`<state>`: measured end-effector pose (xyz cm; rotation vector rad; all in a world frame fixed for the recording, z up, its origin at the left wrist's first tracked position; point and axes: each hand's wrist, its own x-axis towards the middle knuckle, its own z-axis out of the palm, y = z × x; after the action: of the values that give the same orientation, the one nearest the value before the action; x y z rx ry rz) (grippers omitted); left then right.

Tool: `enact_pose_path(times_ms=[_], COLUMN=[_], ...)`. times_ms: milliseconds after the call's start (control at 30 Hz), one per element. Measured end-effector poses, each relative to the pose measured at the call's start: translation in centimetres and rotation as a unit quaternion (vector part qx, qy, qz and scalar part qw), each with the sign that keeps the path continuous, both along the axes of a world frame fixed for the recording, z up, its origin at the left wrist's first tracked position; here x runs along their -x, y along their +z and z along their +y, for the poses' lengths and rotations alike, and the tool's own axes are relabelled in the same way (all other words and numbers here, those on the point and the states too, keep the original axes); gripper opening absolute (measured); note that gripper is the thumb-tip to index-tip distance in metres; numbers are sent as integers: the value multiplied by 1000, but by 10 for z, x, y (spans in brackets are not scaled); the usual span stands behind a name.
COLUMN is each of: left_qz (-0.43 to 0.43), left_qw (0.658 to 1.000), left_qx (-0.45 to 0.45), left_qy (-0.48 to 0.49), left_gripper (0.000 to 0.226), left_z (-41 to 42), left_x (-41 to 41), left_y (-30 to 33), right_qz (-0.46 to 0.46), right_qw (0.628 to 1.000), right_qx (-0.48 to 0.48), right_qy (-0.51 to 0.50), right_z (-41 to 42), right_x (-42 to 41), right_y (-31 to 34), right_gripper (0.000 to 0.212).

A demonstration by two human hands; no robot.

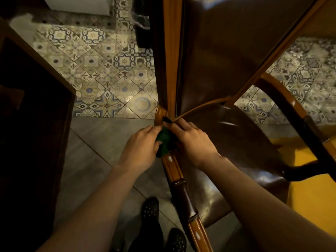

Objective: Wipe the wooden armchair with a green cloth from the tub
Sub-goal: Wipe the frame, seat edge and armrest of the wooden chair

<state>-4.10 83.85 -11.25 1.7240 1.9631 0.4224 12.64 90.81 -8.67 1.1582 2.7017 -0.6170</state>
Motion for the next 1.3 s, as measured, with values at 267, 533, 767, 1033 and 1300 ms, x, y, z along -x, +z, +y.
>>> enact_pose_path(times_ms=[267,533,767,1033,1300], left_qz=[-25,4,20,24,23], left_qw=[999,982,982,986,987], left_qx=[13,-18,-5,16,38], left_qy=[-23,-190,-188,-161,-155], left_gripper=[56,59,68,70,70], left_z=[15,45,33,27,19], left_x=[35,24,17,5,-1], left_y=[2,-24,-38,-33,-24], right_qz=[-19,5,6,-6,-45], right_qw=[999,1000,1000,1000,998], right_qx=[26,6,-16,-5,28], right_qy=[35,4,-11,-4,25], right_z=[-10,-30,-50,-69,-64], right_x=[3,8,1,-14,-17], right_y=[-6,-10,-18,-13,11], right_gripper=[78,55,47,49,36])
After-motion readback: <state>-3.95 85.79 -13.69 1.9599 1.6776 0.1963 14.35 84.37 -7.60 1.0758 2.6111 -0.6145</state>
